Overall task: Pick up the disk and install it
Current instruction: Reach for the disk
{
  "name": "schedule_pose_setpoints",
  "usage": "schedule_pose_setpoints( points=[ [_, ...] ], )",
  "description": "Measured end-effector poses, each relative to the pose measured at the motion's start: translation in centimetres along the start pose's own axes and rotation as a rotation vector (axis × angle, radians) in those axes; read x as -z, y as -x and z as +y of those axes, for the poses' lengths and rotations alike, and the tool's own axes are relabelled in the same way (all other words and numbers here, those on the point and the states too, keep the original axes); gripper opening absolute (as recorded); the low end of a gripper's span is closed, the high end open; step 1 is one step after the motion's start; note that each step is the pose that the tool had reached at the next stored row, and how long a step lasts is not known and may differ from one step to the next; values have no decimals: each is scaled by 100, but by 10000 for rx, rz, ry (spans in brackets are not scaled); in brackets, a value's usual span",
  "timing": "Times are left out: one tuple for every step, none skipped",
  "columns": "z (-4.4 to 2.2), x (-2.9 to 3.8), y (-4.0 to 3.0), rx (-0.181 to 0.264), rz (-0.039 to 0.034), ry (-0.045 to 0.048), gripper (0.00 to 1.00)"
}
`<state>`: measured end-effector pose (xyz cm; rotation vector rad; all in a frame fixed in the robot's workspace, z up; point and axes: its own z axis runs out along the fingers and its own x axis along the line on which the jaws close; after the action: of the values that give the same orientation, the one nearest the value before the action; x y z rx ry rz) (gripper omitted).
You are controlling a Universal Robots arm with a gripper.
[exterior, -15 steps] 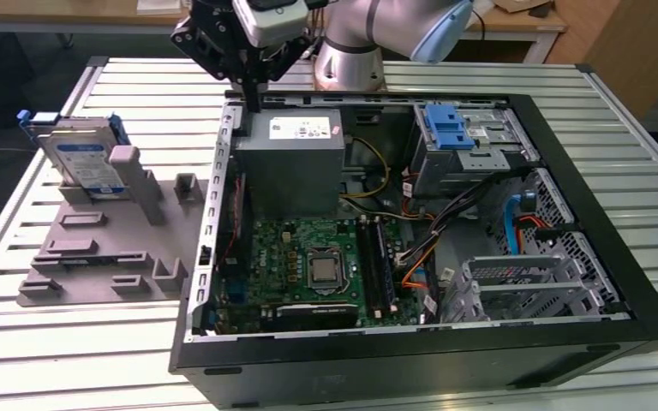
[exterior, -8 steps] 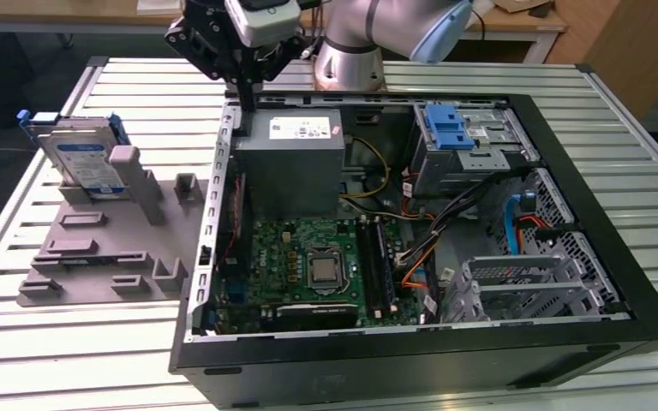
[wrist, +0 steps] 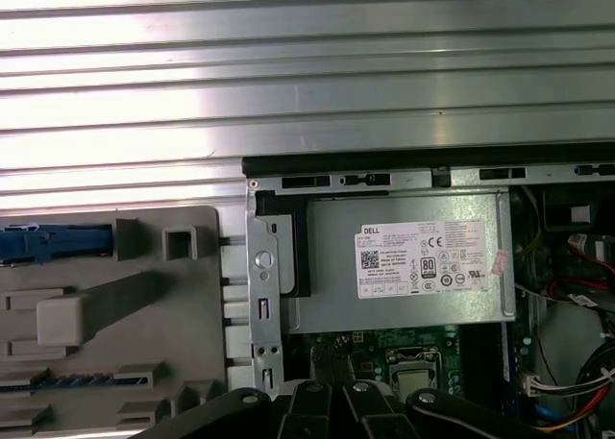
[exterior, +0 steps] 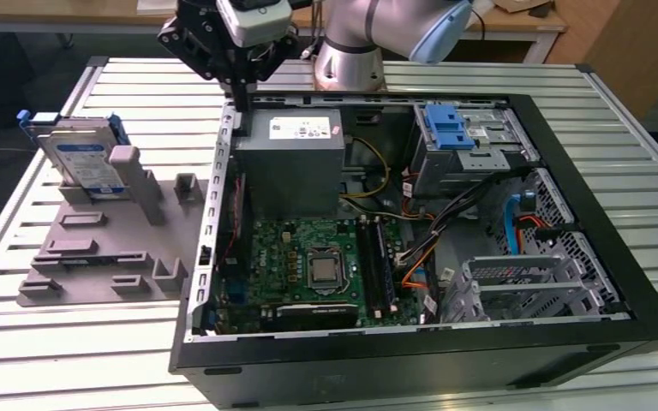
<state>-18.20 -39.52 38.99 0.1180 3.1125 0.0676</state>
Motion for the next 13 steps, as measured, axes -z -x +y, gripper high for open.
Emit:
schedule_pose_setpoints(
  points=[
    [0, -1, -5, 0, -1, 1, 11],
    [0, 0, -9, 0, -1, 1, 11],
    [-1, 1, -12, 0, 0, 0, 11],
    [-1, 0, -15, 1, 0, 0, 11],
    [-1, 0, -17, 1, 0, 1, 11],
    [-1, 0, -19, 0, -1, 1, 11],
    [-2, 0, -21, 0, 0, 1, 11],
    [-2, 0, -23, 0, 0, 1, 11],
    [-2, 1, -24, 0, 0, 1, 11],
    [-2, 1, -24, 0, 0, 0, 11],
    [-2, 0, -25, 0, -1, 1, 11],
    [-2, 1, -29, -1, 0, 0, 11],
    [-3, 0, -34, -2, -1, 1, 11]
  ],
)
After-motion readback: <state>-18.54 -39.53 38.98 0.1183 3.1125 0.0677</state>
